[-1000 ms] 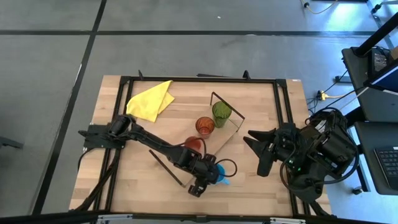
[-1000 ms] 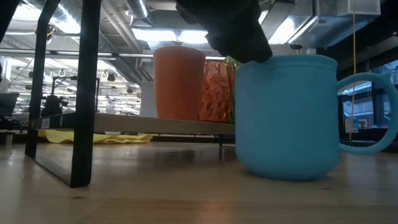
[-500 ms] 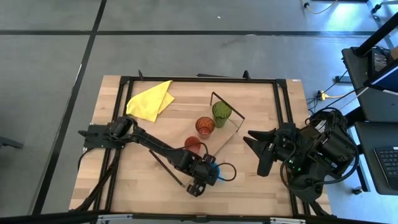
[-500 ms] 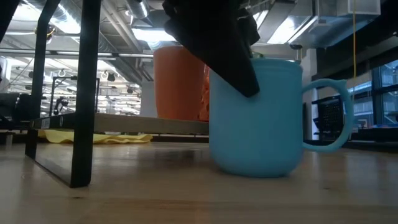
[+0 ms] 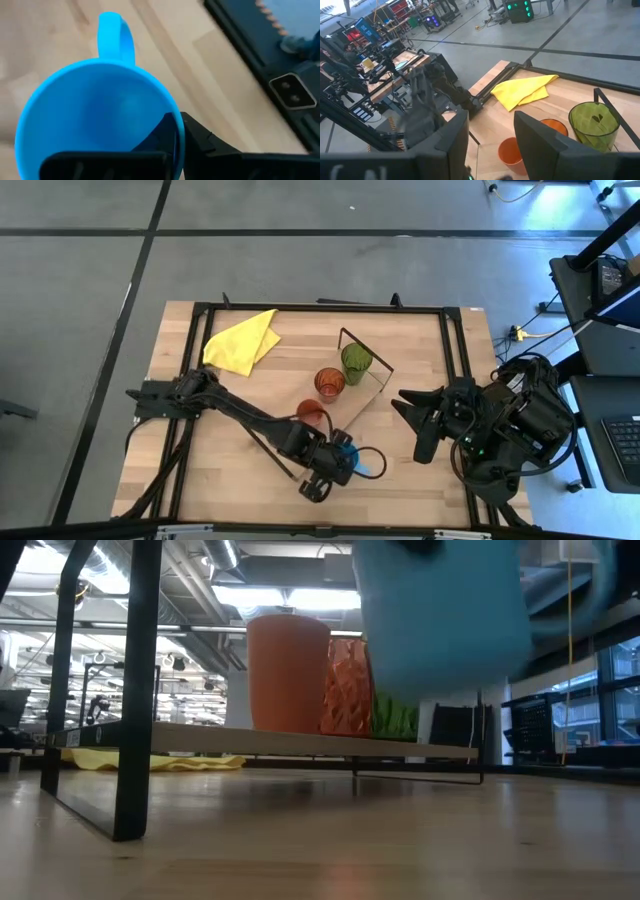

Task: Stack small to large cups/mugs on shelf
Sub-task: Put the blue mug on the shelf

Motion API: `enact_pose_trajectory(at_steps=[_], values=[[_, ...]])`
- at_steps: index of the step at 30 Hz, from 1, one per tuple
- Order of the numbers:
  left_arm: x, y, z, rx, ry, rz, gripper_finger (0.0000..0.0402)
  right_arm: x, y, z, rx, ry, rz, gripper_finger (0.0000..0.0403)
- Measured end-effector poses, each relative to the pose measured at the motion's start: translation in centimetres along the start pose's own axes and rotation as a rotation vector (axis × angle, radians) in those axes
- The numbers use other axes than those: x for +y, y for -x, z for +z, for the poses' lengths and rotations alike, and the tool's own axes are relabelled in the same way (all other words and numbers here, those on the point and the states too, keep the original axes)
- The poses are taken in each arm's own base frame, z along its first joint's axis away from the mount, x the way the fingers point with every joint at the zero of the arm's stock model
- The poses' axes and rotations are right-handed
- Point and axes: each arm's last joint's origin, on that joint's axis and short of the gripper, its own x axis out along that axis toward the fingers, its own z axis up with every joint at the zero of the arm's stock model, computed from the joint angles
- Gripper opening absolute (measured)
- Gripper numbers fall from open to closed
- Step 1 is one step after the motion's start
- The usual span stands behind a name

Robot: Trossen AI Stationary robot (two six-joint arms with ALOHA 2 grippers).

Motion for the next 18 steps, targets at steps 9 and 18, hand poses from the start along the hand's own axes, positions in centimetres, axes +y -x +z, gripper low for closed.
enact_pose_trajectory(at_steps=[9,18], values=[[3.0,4.0,-0.2,0.2,-0.049,0.107,0.0004,0.0,0.0,0.0,0.005,0.02,0.001,0.0159],[0.5,6.3,-1.1,0.292,-0.061,0.037,0.0004,0.1,0.6,-0.4,0.054,0.028,0.025,0.0159]])
